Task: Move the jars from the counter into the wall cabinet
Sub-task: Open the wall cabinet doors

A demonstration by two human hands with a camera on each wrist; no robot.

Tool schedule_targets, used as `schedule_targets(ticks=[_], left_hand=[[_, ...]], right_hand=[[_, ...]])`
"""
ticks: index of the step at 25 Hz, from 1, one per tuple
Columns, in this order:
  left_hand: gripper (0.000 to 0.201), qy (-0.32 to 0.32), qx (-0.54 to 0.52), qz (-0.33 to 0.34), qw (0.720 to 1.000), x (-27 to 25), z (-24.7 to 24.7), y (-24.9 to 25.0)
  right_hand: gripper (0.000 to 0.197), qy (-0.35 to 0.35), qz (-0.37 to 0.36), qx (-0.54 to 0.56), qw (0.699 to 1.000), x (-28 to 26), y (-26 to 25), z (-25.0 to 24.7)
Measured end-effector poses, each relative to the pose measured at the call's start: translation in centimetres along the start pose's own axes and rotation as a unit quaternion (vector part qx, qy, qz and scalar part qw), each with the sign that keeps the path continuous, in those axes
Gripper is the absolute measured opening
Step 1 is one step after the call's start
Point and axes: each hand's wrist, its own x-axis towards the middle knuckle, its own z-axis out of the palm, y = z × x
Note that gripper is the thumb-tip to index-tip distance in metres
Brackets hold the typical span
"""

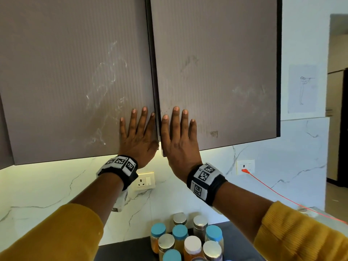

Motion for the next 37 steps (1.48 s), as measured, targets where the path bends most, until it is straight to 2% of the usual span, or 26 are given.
schedule_targets(ticks=[2, 4, 7, 9, 10, 15, 17, 21, 26, 30, 37], left_hand=[[0.113, -0.012, 0.013, -0.004, 1.000, -0.1, -0.5, 0.4], [0.120, -0.010, 0.014, -0.007, 1.000, -0.4, -1.4, 1.7], [0.113, -0.007, 0.010, 0.071, 0.997, -0.6, -1.5, 4.4], [0.110, -0.051, 0.025, 0.116, 0.992, -0.4, -0.5, 6.4], [0.110, -0.072, 0.024, 0.118, 0.990, -0.2, 0.1, 7.2], [0.105, -0.129, 0.011, 0.096, 0.987, 1.8, 2.3, 11.4], [0.105, -0.139, 0.016, 0.089, 0.986, 2.5, 2.2, 13.4], [0.101, -0.124, -0.003, 0.062, 0.990, 3.1, 1.7, 15.8], [0.090, -0.094, -0.041, 0.014, 0.995, 3.5, 2.0, 16.6], [0.095, -0.093, -0.055, 0.011, 0.994, 2.7, 2.0, 17.3], [0.090, -0.071, -0.086, 0.016, 0.994, 2.7, 1.9, 17.1]], right_hand=[[0.112, 0.023, -0.006, 0.014, 1.000, -1.6, 0.4, -1.9], [0.111, 0.034, 0.001, 0.023, 0.999, -3.4, 1.0, -4.3], [0.100, 0.060, 0.008, 0.027, 0.998, -6.2, 2.2, -7.6], [0.092, 0.086, 0.005, 0.031, 0.996, -7.9, 3.2, -9.4], [0.090, 0.098, 0.005, 0.037, 0.994, -8.7, 3.8, -10.1], [0.108, 0.105, 0.023, 0.070, 0.992, -13.3, 7.0, -14.1], [0.109, 0.103, 0.037, 0.095, 0.989, -15.1, 8.3, -15.6], [0.097, 0.148, 0.075, 0.151, 0.975, -18.0, 10.6, -18.1], [0.077, 0.242, 0.169, 0.220, 0.930, -20.8, 13.2, -20.7], [0.066, 0.261, 0.243, 0.170, 0.919, -22.0, 15.5, -23.4], [0.082, 0.245, 0.292, 0.023, 0.924, -22.5, 19.6, -25.3]])
